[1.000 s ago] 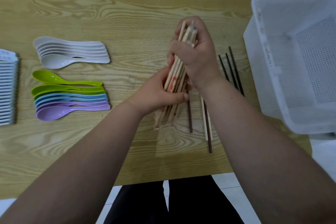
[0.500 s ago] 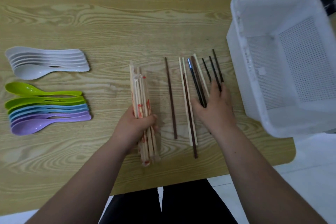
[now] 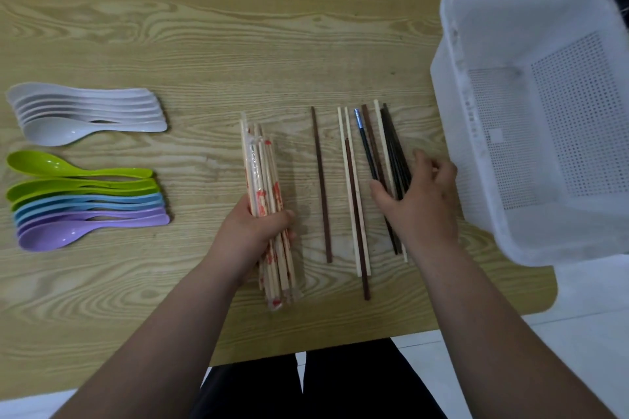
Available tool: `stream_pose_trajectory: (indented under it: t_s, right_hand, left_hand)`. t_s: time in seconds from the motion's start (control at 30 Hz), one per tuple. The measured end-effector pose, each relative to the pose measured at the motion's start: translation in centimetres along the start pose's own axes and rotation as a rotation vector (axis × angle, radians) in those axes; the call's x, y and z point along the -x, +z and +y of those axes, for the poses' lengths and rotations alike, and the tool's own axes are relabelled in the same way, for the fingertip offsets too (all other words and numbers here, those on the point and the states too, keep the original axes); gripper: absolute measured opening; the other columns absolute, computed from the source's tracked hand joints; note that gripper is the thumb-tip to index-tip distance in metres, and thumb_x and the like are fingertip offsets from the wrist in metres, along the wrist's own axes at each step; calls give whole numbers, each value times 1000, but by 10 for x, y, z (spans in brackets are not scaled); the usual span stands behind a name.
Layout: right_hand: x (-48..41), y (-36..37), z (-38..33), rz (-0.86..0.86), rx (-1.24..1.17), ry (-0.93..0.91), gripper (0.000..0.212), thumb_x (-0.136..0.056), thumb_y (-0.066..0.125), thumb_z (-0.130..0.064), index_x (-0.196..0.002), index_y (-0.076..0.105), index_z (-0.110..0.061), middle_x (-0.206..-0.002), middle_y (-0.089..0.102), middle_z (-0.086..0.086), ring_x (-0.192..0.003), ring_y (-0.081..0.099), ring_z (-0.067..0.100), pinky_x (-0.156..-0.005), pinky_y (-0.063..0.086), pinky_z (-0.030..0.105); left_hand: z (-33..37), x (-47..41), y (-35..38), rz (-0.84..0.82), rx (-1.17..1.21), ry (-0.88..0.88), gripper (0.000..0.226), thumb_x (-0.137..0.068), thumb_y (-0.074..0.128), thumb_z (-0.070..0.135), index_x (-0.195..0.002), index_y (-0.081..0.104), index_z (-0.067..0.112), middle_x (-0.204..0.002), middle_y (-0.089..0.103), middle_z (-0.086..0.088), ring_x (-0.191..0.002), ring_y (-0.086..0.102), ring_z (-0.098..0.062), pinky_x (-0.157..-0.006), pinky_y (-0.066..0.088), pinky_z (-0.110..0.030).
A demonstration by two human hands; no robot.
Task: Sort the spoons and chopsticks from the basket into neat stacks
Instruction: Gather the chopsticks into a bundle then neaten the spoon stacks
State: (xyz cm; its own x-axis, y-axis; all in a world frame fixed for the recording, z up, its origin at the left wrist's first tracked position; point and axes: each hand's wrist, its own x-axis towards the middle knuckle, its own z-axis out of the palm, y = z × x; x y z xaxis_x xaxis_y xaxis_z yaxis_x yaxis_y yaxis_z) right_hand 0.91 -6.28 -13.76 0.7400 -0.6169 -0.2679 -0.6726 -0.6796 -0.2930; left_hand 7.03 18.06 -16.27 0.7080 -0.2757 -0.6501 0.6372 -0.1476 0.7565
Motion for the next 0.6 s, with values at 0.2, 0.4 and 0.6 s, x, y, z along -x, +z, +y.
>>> stream_pose_trajectory:
  t_s: [0.2, 0.4, 0.6]
  right_hand:
    - [4, 3, -10, -182, -15, 62, 103, -78, 54, -82, -154, 28, -16, -150, 26, 5, -140, 30, 28, -113, 36, 42]
    - [17, 23, -57, -184, 59, 0, 101, -77, 65, -72, -149, 29, -11, -146, 30, 12, -137, 29, 33, -113, 35, 45]
    - [11, 28, -82, -249, 0, 12, 69, -83, 75, -45, -130, 41, -7, -131, 51, 16, -120, 53, 36, -93, 45, 37]
  left_hand:
    - [-2, -3, -2, -6, 43, -31, 38, -69, 76, 21, -99, 58, 8, -75, 69, -12, -73, 71, -32, -73, 59, -50]
    - [5, 3, 1, 4, 130, -34, 23, -79, 73, 8, -97, 59, 4, -72, 66, -14, -65, 68, -27, -65, 58, -40]
    - [9, 8, -1, 6, 184, -45, 34, -72, 73, 14, -100, 58, 2, -72, 65, -11, -64, 68, -23, -63, 57, -37]
